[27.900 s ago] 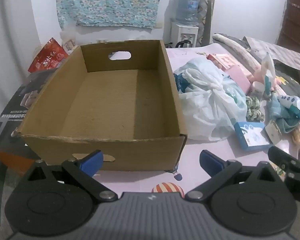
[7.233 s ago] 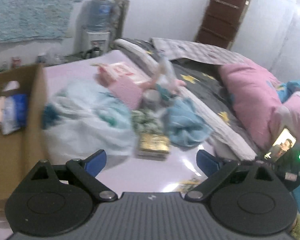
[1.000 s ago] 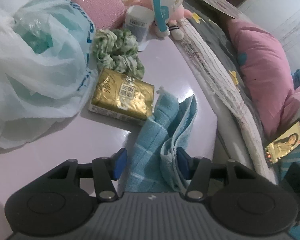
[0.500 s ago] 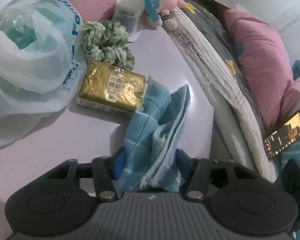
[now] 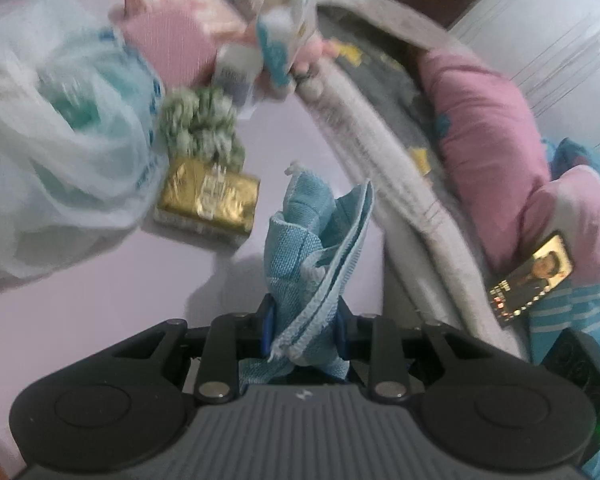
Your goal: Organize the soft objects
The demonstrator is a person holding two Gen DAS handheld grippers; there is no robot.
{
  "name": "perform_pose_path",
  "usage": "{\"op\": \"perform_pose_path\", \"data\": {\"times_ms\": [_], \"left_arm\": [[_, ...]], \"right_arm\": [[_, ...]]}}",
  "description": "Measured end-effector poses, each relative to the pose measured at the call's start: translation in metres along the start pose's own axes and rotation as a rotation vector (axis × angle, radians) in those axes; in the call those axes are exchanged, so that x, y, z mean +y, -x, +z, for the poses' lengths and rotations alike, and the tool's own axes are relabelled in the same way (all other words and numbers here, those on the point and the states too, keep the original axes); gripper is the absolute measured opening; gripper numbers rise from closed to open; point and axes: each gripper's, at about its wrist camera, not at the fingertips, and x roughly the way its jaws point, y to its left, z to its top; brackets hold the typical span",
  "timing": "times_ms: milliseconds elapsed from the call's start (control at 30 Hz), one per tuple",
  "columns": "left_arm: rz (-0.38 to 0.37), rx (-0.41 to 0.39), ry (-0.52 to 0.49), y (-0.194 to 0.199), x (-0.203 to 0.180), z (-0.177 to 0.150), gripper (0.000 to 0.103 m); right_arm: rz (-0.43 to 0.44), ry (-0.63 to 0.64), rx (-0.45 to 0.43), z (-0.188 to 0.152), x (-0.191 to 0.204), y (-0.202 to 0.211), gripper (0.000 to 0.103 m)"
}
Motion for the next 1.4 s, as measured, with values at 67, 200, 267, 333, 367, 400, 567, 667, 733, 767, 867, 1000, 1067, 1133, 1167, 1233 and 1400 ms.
{"op": "perform_pose_path", "data": {"times_ms": [67, 200, 267, 333, 367, 400, 567, 667, 733, 767, 867, 1000, 1067, 1133, 1167, 1233, 1400], "left_arm": [[0.01, -0.055, -0.015, 0.025, -0.004, -0.002, 0.029], [0.055, -0.183, -0.038, 0.079, -0.006, -0.002, 0.029], [0.094, -0.25, -0.034, 0.108, -0.001, 0.0, 0.029], [0.135, -0.306, -0.025, 0.134, 0.008, 0.002, 0.029], [0.157, -0.33, -0.016, 0.146, 0.015, 0.004, 0.029], [0.182, -0.353, -0.004, 0.159, 0.024, 0.007, 0.029], [0.286, -0.412, 0.065, 0.198, 0.071, 0.027, 0.029], [0.334, -0.422, 0.117, 0.21, 0.106, 0.049, 0.029], [0.36, -0.423, 0.149, 0.214, 0.127, 0.063, 0.029], [0.371, -0.425, 0.165, 0.215, 0.14, 0.071, 0.029], [0.373, -0.413, 0.231, 0.212, 0.181, 0.096, 0.029], [0.327, -0.36, 0.325, 0.199, 0.233, 0.124, 0.027], [0.324, -0.321, 0.361, 0.181, 0.252, 0.137, 0.027], [0.329, -0.282, 0.387, 0.162, 0.27, 0.15, 0.027], [0.334, -0.27, 0.393, 0.154, 0.277, 0.152, 0.027], [0.347, -0.248, 0.396, 0.137, 0.286, 0.16, 0.027], [0.339, -0.179, 0.429, 0.104, 0.302, 0.169, 0.027]], "right_arm": [[0.011, 0.048, -0.022, 0.01, 0.017, 0.005, 0.038], [0.057, 0.154, -0.08, 0.036, 0.055, 0.006, 0.038], [0.099, 0.189, -0.103, 0.05, 0.072, -0.001, 0.038], [0.154, 0.215, -0.121, 0.065, 0.091, -0.013, 0.038], [0.18, 0.227, -0.125, 0.073, 0.1, -0.022, 0.038], [0.206, 0.238, -0.125, 0.081, 0.111, -0.032, 0.038], [0.285, 0.274, -0.105, 0.113, 0.162, -0.09, 0.04], [0.307, 0.255, -0.069, 0.134, 0.184, -0.132, 0.04], [0.313, 0.258, -0.038, 0.149, 0.198, -0.164, 0.04], [0.314, 0.261, -0.029, 0.152, 0.208, -0.175, 0.04], [0.302, 0.276, 0.006, 0.165, 0.229, -0.22, 0.04], [0.267, 0.278, 0.026, 0.177, 0.234, -0.262, 0.042], [0.265, 0.254, 0.027, 0.179, 0.227, -0.27, 0.042], [0.256, 0.219, 0.01, 0.182, 0.214, -0.268, 0.042], [0.252, 0.204, -0.001, 0.184, 0.204, -0.265, 0.043], [0.24, 0.178, -0.022, 0.187, 0.182, -0.255, 0.043], [0.218, 0.1, -0.053, 0.187, 0.129, -0.224, 0.046]]}}
